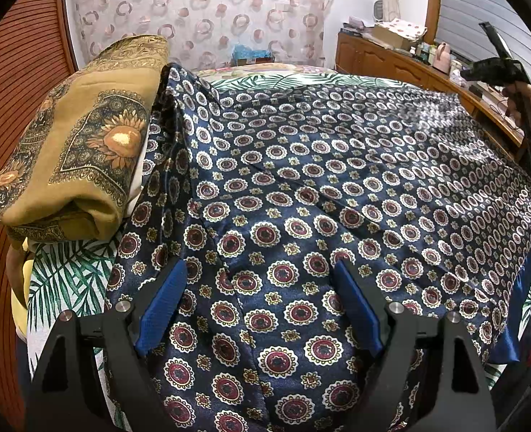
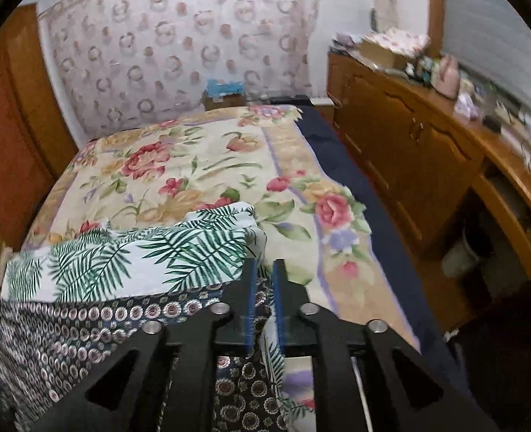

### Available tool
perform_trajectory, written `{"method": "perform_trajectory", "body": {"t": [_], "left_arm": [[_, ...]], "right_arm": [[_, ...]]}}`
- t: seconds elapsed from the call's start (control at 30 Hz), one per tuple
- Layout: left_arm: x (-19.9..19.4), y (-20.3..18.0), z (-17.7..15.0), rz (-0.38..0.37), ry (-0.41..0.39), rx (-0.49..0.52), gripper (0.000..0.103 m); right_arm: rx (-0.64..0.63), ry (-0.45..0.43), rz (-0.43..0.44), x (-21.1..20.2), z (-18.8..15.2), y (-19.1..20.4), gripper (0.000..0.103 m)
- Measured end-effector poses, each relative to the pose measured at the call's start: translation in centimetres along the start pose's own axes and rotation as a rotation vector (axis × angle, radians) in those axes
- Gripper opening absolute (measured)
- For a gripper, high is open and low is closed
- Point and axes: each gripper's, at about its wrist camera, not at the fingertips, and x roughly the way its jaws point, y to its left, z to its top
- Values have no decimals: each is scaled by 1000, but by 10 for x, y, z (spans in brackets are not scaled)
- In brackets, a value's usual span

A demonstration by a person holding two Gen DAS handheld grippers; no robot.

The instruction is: Fold small clothes

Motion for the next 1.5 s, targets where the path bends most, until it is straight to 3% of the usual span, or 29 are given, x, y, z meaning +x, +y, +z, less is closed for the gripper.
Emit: {"method": "perform_trajectory", "body": {"t": [0.07,0.17,0.27,0.47,0.6,0.7,0.87,1.0,1.2,1.33,1.37,1.5], "left_arm": [[0,0,0,0,0,0,84],[0,0,0,1,0,1,84],[1,-1,2,3,1,2,84],[-16,2,-2,9,-38,-24,84],[-47,10,-11,11,-96,-76,84],[-62,22,-15,39,-110,-112,84],[-58,33,-29,32,-54,-155,83],[-50,35,-37,26,-20,-161,65],[-43,42,-43,89,4,-187,64],[-43,39,-49,88,5,-187,62],[-43,33,-50,82,4,-165,60],[-44,20,-48,61,9,-140,31]], "right_arm": [[-47,-47,52,-17,-7,12,40],[-116,-97,137,-43,-24,43,55],[-205,-93,218,-68,-63,65,56],[-373,1,304,-85,-151,108,56],[-388,39,376,-92,-193,118,56],[-401,40,373,-94,-216,119,56],[-351,36,407,-91,-236,112,56],[-350,34,383,-82,-244,113,56],[-352,36,368,-72,-248,120,56],[-351,31,364,-70,-246,124,56],[-352,31,362,-70,-244,124,56],[-356,28,357,-73,-241,125,57]]}}
